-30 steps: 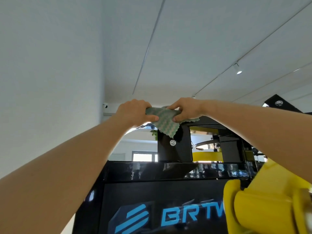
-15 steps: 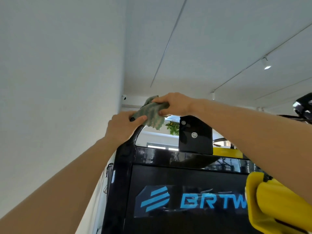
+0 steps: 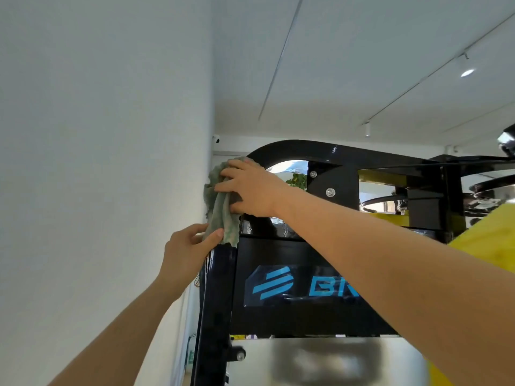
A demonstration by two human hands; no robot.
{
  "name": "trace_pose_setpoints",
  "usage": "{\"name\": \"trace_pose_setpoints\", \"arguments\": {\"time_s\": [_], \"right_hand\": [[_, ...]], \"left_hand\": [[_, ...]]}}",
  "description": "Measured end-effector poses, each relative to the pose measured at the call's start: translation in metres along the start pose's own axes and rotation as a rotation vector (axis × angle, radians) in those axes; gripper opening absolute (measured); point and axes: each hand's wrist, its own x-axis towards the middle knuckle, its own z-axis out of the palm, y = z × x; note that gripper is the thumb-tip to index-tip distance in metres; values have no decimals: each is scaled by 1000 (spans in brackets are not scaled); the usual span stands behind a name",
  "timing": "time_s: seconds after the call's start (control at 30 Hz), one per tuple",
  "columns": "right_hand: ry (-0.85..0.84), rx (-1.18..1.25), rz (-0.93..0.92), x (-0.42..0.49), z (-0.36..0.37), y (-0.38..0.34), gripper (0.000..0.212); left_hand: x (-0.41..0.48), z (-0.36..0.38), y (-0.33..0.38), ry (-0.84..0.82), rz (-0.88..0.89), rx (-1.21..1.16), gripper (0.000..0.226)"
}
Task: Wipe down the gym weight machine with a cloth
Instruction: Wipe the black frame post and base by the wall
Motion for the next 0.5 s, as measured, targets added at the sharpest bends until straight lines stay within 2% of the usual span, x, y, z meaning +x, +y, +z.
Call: {"name": "trace_pose_setpoints", "arguments": {"time_s": [0.1,0.27,0.37,0.5], "right_hand": [[58,136,50,-16,10,-12,64],[189,292,141,-41,22,-27,69],[214,298,153,-50,26,-30,64],[224,394,250,-65,27,-31,66]], "left_hand": [[-15,-4,-6,11,6,-43,23],[-27,2,8,82,123,27,61],[-27,6,21,77,212,33,57],[-19,15,33,85,294,215,60]]}}
